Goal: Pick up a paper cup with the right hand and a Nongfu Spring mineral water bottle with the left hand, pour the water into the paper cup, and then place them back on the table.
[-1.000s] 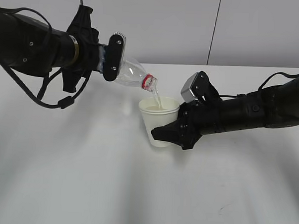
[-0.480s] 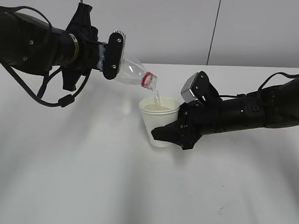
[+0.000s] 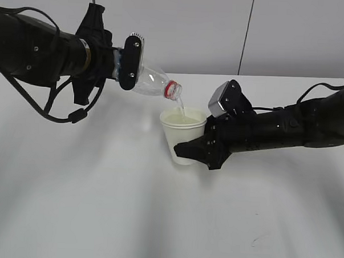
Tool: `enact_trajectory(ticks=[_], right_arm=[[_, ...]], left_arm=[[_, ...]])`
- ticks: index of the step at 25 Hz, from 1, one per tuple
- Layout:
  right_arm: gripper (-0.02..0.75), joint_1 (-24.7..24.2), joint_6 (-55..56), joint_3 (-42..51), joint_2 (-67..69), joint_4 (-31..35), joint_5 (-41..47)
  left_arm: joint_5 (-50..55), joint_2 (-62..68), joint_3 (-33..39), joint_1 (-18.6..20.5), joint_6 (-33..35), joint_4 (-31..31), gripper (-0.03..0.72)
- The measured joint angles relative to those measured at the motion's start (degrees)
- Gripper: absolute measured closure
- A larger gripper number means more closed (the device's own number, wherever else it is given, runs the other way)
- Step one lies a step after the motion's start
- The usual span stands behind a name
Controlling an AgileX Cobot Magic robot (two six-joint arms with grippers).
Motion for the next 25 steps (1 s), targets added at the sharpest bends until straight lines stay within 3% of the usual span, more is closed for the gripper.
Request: enact_trajectory(ticks=[7,10,16,23,25], right_arm=[[0.300,-0.93,-4.77,0.00,-1.33,6.46,0.20],[0.300,-1.29,-5.14,0.00,-2.15,7.05,0.85],[0.300,-1.51,-7.02,0.00,-2.24,10.07,1.97],[0.300,-1.51,-16.21,0.00,-2.24,27.03,2.18],[0.300,-1.51,-19.22,0.00,-2.24,30.54,2.30]], left_arm=[[-2.02,0.00,-0.05,0.00,-2.22,-5.55,0.330],[-3.26,0.00,-0.05,0.00,-6.69,-6.84,0.330],[-7.85,0.00,-0.05,1.45,-22.07,-8.10,0.330],[-22.87,0.05,-0.05,6.64,-45.01,-11.80,0.330],[-26.64,0.65,-0.06,8.47,-48.39,-14.27,0.330]])
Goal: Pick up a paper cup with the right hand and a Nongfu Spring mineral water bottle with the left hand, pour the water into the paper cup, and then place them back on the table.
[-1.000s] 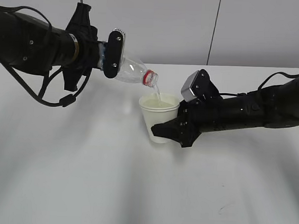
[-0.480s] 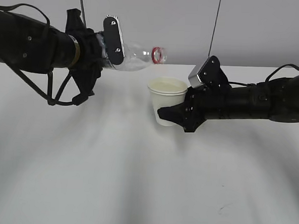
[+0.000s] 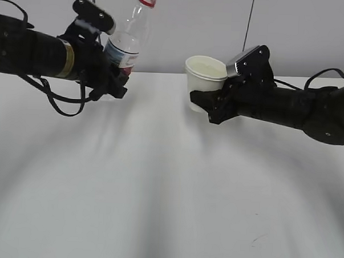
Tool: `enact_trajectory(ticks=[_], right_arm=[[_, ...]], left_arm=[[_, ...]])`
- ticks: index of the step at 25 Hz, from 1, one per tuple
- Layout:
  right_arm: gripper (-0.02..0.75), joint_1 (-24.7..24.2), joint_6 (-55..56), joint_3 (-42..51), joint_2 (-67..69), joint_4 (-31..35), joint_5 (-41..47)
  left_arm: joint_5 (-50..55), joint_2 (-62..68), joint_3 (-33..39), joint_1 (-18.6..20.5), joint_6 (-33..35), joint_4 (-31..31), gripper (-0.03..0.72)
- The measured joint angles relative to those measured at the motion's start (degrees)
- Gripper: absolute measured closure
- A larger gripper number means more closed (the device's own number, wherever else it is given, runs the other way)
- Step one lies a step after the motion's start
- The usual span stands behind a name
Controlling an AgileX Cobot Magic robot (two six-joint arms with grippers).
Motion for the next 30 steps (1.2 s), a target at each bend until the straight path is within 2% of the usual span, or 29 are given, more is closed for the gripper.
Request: enact_trajectory(ticks=[4,9,14,17,30], right_arm=[[0.300,0.00,-3.18,0.00,0.00,5.21,0.10],[0.300,-0.65,-3.77,0.00,0.71,8.47,0.39],[0.300,-2.17,-3.98,0.00,1.64,8.67,0.68],[0.300,-3.40,-3.98,0.00,1.64,8.67,0.68],[0.300,-4.64,-8.26,0.00,7.71,9.21,-2.69]], left_arm=[[-5.68,2.50,-0.05,2.82,-1.62,-3.63,0.330],[-12.23,4.18,0.12,3.72,-1.25,-5.84,0.330],[-20.27,7.48,0.12,5.37,7.64,-17.06,0.330],[-25.02,9.87,0.12,6.49,12.62,-21.28,0.330],[-39.78,15.93,0.07,6.64,23.86,-25.14,0.330]])
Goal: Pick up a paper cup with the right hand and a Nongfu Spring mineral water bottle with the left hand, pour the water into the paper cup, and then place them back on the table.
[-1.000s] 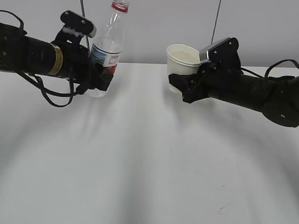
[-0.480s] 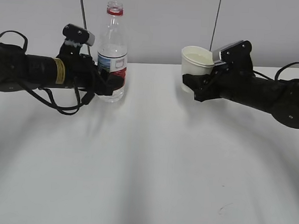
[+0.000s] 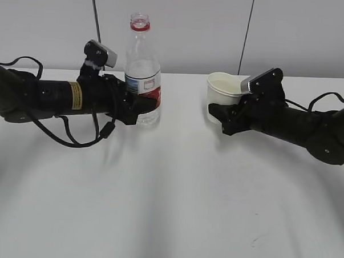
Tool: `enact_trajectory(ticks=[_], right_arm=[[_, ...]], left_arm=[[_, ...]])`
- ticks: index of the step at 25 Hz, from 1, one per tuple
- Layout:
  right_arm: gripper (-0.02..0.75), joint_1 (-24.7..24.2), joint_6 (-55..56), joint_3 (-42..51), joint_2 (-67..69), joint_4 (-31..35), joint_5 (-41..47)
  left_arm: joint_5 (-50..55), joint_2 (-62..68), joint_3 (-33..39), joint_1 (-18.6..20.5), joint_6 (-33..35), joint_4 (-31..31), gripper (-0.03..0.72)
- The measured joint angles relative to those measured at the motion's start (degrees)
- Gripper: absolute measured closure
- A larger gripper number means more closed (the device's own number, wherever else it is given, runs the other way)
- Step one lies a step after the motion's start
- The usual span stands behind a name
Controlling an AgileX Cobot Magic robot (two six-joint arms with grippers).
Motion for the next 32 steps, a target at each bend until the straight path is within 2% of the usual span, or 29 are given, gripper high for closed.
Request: enact_trajectory(ticks=[6,12,17,23,32], right_arm=[[0.300,0.00,-4.02,0.00,2.80,2.27,-7.89],[0.300,0.00,-4.89,0.00,4.55,4.13,-8.28],[0.300,0.00,-7.55,0.00,6.87,7.71,-10.14],[0.300,0.00,-9.05,0.00,9.59,8.20,-13.29],[0.300,0.00,-10.39,0.00,9.82,7.83,-13.47]], left_arm=[[-5.24,1.95,0.00,0.00,0.53,0.84,0.330],[-6.67,2.07,0.00,0.00,0.75,6.24,0.330],[-8.85,2.07,1.33,0.00,0.80,7.56,0.330],[-8.80,2.07,2.36,-0.06,0.92,12.16,0.330],[-6.39,2.07,2.36,-0.53,0.97,13.52,0.330]])
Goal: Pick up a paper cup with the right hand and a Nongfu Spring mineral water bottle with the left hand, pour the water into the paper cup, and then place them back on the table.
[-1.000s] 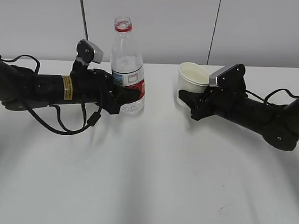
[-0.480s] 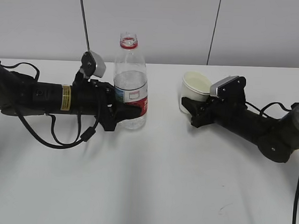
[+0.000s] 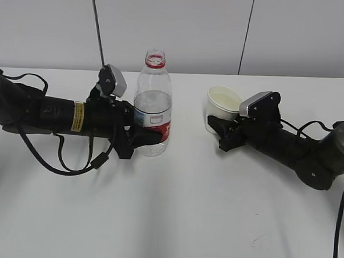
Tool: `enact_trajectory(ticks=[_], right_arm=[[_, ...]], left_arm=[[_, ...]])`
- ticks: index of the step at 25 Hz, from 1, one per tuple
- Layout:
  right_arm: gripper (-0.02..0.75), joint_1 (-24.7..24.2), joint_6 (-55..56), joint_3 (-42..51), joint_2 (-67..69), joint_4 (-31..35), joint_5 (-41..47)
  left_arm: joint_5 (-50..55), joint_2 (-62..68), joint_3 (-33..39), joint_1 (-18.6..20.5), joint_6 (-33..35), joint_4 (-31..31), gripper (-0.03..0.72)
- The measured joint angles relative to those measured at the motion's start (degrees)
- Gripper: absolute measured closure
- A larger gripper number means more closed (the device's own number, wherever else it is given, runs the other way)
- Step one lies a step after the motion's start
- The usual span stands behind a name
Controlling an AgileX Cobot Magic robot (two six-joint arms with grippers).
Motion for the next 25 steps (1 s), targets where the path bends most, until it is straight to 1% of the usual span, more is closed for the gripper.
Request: enact_trajectory(ticks=[10,12,14,18,20,25], right_arm=[[0.300,0.00,-0.18,-0.04,0.65,0.00,-1.39],[0.296,0.00,-0.27,-0.04,0.65,0.00,-1.39],[0.272,0.00,-0.27,-0.04,0.65,0.00,-1.39],[0.158,0.00,-0.27,-0.04,0.65,0.16,-1.51],[0.111,0.00,-0.27,-0.04,0.65,0.71,-1.93],[0.090,0.00,-0.27,2.76,0.54,3.94,-2.03]], left_arm=[[-0.82,1.33,0.00,-1.85,0.00,-1.03,0.329],[-1.37,1.62,0.00,-1.92,0.00,-1.47,0.317],[-1.44,1.62,0.00,-1.92,0.00,-1.54,0.264],[-1.06,1.80,0.00,-1.92,-2.49,-0.80,0.136],[-0.85,1.80,0.00,-1.86,-3.77,0.66,0.113],[-1.19,1.80,0.00,-0.18,-8.06,5.50,0.103]])
